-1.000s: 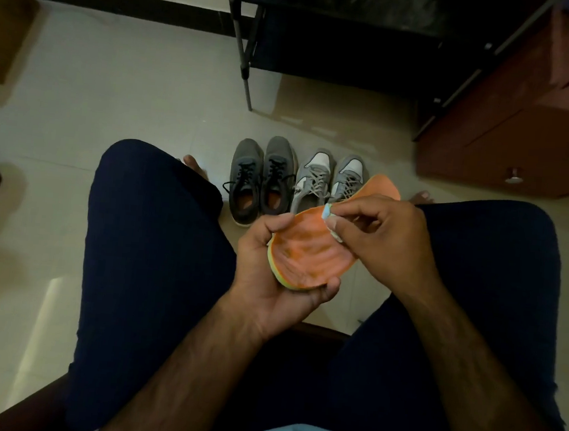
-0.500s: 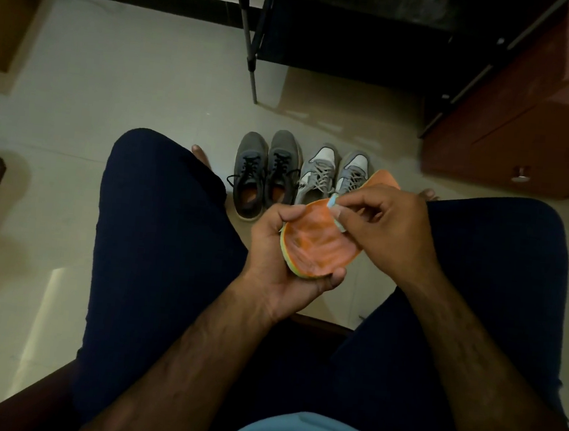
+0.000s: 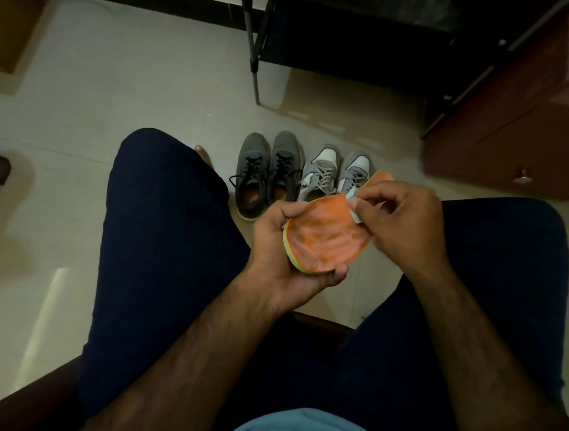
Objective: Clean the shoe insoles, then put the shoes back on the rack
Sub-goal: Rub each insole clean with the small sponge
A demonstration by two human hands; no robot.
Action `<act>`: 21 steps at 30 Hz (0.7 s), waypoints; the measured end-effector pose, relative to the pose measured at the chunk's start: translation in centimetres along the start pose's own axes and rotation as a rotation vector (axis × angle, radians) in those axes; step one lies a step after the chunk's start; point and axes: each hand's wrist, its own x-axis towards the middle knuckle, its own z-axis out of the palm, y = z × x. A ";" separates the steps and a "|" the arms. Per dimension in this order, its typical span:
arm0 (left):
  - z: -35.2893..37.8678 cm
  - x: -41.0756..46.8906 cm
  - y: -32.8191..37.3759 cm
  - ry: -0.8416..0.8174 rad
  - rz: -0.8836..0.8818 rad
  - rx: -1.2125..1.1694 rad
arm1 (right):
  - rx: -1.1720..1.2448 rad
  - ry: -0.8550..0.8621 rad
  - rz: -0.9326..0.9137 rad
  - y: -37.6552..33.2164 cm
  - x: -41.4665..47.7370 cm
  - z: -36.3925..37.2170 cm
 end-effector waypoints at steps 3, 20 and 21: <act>0.0 -0.2 0.3 0.007 0.004 -0.024 | 0.027 -0.116 -0.075 -0.9 -1.0 0.6; 0.2 0.0 0.8 0.029 0.033 -0.067 | -0.001 -0.187 -0.121 -1.0 -1.0 0.4; 0.3 0.0 0.8 0.033 0.033 -0.070 | 0.002 -0.172 -0.108 -0.8 -0.9 0.3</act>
